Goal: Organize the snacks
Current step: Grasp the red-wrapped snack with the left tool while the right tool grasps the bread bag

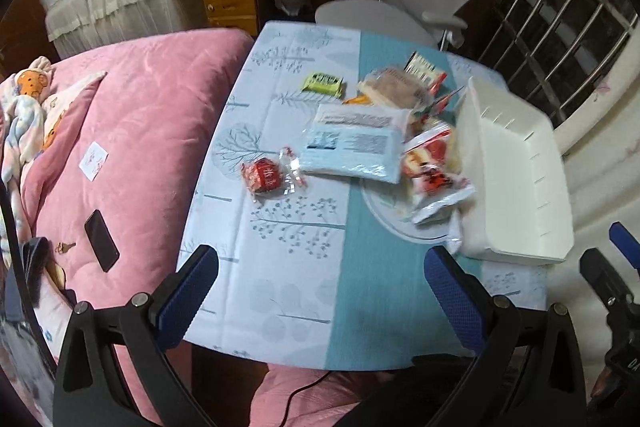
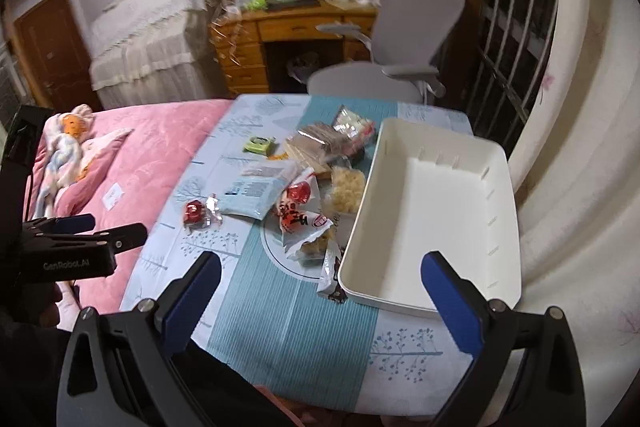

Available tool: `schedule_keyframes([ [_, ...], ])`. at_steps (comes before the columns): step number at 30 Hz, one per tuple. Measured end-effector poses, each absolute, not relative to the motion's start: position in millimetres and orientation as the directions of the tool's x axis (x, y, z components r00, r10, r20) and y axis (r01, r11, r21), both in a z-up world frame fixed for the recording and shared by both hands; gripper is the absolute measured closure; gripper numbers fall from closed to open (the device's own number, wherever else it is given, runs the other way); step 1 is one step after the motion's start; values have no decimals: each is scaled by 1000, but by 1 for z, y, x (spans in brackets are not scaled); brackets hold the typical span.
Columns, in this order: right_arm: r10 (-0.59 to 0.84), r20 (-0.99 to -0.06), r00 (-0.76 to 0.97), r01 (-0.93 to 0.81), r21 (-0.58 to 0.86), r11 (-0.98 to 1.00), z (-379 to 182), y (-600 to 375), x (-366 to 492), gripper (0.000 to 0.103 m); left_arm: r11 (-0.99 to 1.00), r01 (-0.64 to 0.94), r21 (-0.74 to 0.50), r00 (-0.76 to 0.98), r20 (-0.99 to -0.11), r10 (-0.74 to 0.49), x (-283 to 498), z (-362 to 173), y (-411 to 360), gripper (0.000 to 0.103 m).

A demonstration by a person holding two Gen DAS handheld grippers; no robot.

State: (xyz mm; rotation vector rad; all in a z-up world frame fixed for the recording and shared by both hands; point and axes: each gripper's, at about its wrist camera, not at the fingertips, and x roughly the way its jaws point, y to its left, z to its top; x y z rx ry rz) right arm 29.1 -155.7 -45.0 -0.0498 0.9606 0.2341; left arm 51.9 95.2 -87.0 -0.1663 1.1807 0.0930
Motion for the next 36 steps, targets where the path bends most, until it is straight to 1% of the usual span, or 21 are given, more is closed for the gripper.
schedule_keyframes([
  [10,72,-876,476,-108,23,994,-88,-113,73,3,979,-167,-117,262,-962,-70,111,-150,157,1],
  [17,-10,-887,461,-66,-46,997,-120,-88,96,3,964,-210,-166,222,-968,-118,151,-206,190,1],
  [19,-29,-892,451,-74,-70,995,-133,-82,103,3,961,-220,-169,201,-972,-125,160,-221,195,1],
  [21,-46,-902,429,-92,-94,991,-146,-78,109,3,955,-248,-163,169,-978,-123,171,-239,201,5],
  [25,-66,-909,412,-124,-128,984,-164,-68,118,3,941,-289,-173,148,-980,-135,181,-261,212,5],
  [28,-90,-907,411,-154,-166,974,-176,-58,126,3,935,-322,-147,117,-986,-115,187,-278,219,12],
  [33,-109,-919,379,-169,-184,968,-193,-51,139,8,920,-341,-195,101,-980,-170,192,-289,221,13],
  [35,-115,-917,383,-181,-197,964,-197,-47,144,11,919,-333,-209,89,-978,-190,192,-294,217,15],
  [36,-121,-914,386,-185,-205,961,-199,-46,145,12,923,-330,-198,89,-980,-179,192,-294,215,16],
])
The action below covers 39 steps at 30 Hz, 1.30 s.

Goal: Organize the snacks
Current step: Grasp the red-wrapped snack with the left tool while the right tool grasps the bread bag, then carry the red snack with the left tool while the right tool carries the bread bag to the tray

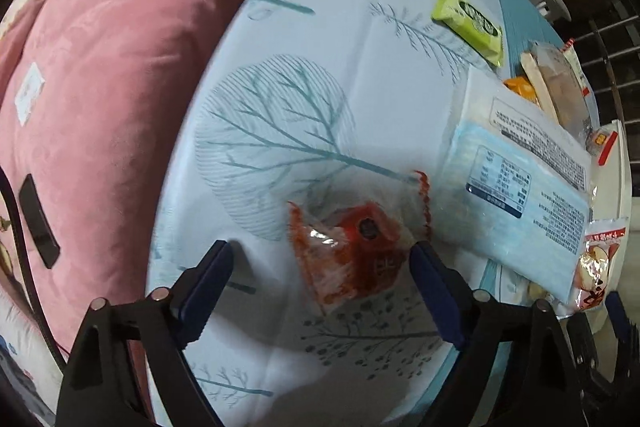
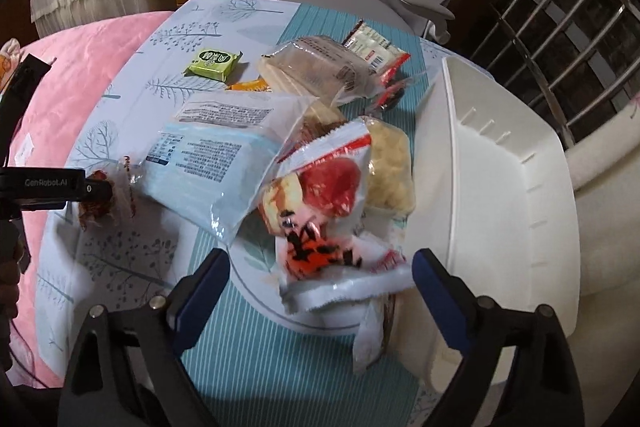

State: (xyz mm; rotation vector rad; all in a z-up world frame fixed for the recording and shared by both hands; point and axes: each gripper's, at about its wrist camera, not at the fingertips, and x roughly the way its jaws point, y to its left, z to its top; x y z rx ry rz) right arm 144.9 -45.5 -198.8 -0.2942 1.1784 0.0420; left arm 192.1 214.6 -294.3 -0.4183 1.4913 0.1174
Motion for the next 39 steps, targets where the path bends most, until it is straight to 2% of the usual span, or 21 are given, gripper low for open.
schedule_keyframes([
  [4,-149,-911,384,-199,-239,950,-207,-40,154,19,942,-286,-177,89,-983,-158,197,-294,202,25],
  [6,-157,-913,377,-197,-245,949,-211,-41,158,28,946,-276,-172,90,-984,-153,198,-292,197,33],
  [8,-157,-920,360,-193,-238,952,-216,-43,161,43,946,-270,-177,94,-983,-157,198,-291,195,34],
  [10,-151,-924,351,-192,-229,954,-217,-42,163,48,942,-277,-186,102,-981,-164,195,-290,196,37],
  [12,-157,-925,345,-195,-235,952,-218,-40,162,50,937,-289,-198,107,-979,-174,192,-287,202,43],
  [15,-152,-936,316,-187,-219,958,-218,-38,160,53,929,-301,-214,108,-976,-190,190,-286,207,48],
  [23,-134,-972,191,-75,-151,986,-217,-46,153,56,920,-283,-272,81,-962,-260,190,-288,220,49],
  [26,-115,-985,132,-47,-122,991,-220,-46,144,56,913,-273,-303,60,-952,-299,190,-290,225,55],
  [33,-54,-999,9,21,-54,998,-226,-37,116,57,913,-225,-341,50,-940,-339,174,-280,222,55],
  [39,-27,-1000,2,30,-27,999,-216,-28,93,57,902,-163,-399,102,-916,-387,158,-255,220,55],
])
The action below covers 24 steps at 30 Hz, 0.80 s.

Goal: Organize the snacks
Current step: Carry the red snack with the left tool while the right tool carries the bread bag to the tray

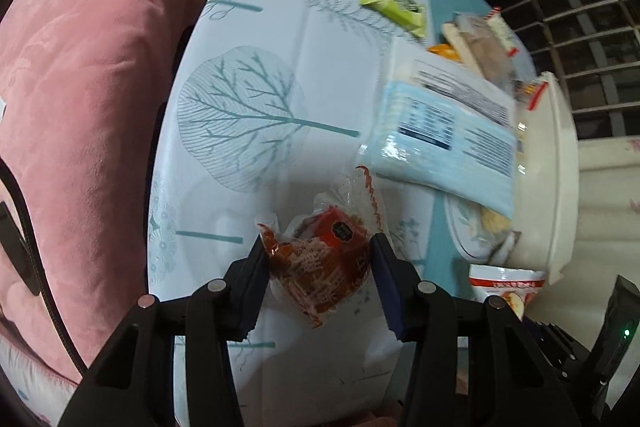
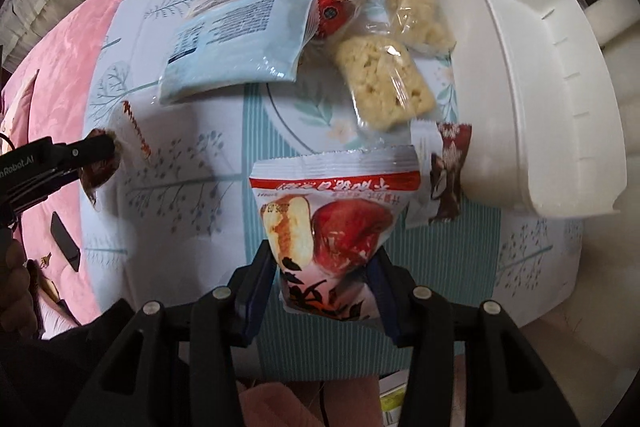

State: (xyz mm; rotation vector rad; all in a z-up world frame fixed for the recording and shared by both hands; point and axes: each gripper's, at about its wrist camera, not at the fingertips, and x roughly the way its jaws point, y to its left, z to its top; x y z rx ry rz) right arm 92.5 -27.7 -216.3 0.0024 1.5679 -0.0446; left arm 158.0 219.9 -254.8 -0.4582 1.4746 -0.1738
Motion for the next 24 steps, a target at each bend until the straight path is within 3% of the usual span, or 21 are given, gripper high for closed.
schedule_keyframes([
  [15,16,-985,173,-24,12,1000,-175,-41,61,57,850,-3,-527,236,-826,-512,132,-184,176,55],
  [24,68,-927,369,-96,35,995,-134,-78,60,57,877,68,-475,357,-810,-466,126,-130,131,55],
])
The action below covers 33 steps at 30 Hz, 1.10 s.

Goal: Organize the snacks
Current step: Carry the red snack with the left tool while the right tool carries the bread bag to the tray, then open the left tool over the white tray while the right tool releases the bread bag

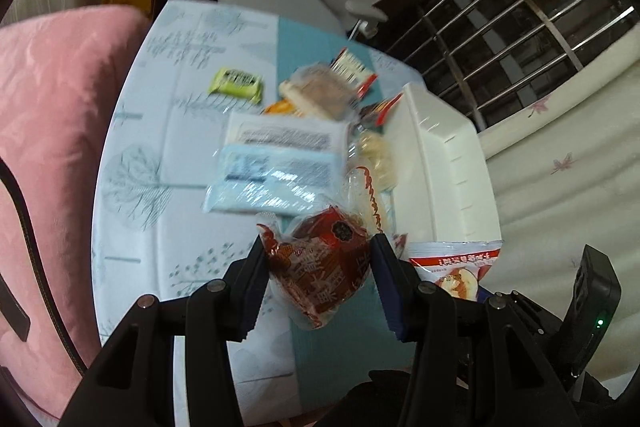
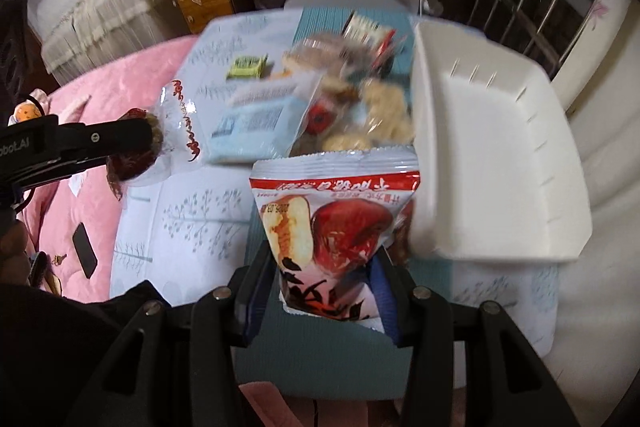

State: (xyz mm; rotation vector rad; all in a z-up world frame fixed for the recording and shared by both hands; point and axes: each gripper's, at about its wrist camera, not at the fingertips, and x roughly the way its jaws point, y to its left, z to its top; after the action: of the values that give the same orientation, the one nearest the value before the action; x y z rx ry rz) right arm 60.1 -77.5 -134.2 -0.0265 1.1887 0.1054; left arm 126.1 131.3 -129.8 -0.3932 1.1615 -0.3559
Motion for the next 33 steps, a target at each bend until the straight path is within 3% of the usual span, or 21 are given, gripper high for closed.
schedule_keyframes([
  [15,124,-851,510,-128,67,989,-93,-198,60,57,878,126,-462,457,-758,-464,115,-78,4,54],
  [29,130,-885,447,-70,110,991,-109,-299,86,57,857,200,-474,470,-721,-509,131,-81,-107,53],
  [31,137,-894,426,-67,120,991,-114,-306,88,57,858,208,-470,467,-723,-510,133,-82,-116,51],
  [33,142,-904,403,-61,129,990,-120,-312,91,56,859,220,-462,472,-721,-508,133,-81,-126,37],
])
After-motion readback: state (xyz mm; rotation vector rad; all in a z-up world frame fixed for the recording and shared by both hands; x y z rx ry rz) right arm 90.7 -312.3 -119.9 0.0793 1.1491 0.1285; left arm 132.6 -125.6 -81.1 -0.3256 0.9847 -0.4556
